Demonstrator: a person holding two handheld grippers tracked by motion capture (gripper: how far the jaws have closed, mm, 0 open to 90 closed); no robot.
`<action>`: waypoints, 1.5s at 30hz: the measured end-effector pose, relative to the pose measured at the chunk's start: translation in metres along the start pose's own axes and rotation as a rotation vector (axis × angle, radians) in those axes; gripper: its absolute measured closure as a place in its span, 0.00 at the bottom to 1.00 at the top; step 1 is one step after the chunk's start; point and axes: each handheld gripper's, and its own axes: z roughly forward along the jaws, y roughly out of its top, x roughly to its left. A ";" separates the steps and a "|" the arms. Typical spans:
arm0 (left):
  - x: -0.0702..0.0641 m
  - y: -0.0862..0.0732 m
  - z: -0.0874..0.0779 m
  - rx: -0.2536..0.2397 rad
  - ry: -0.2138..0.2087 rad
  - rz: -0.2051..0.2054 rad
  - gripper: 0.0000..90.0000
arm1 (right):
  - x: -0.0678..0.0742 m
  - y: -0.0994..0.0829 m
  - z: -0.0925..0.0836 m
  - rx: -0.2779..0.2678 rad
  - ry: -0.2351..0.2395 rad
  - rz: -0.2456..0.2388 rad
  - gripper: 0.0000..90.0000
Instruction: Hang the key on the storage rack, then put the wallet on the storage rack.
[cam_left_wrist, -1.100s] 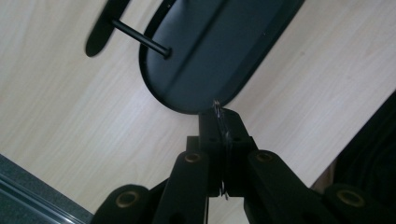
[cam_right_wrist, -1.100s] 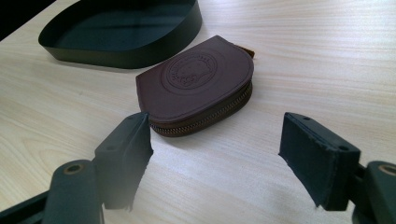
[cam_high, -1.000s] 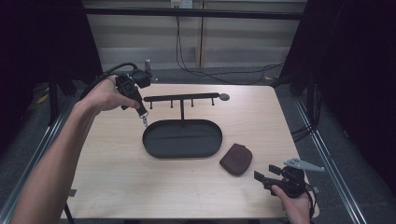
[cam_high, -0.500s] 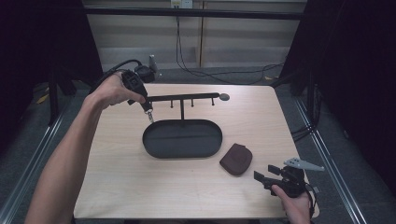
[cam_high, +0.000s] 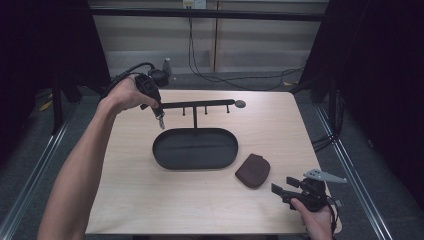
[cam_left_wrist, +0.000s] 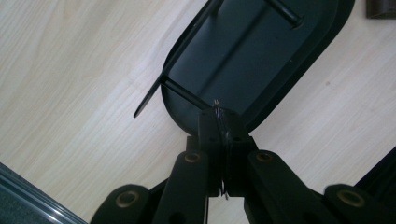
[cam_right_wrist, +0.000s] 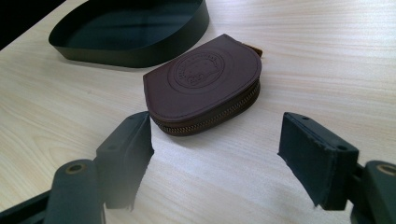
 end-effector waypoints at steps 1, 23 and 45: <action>0.000 0.000 0.001 0.000 0.011 -0.008 0.99 | 0.000 0.000 0.000 0.000 0.000 0.000 0.29; 0.008 -0.019 0.001 -0.072 0.016 -0.068 0.88 | 0.001 0.000 0.002 0.003 -0.003 0.000 0.29; -0.004 -0.082 0.012 -0.349 -0.016 -0.150 0.53 | 0.001 0.000 0.001 0.002 -0.006 -0.006 0.29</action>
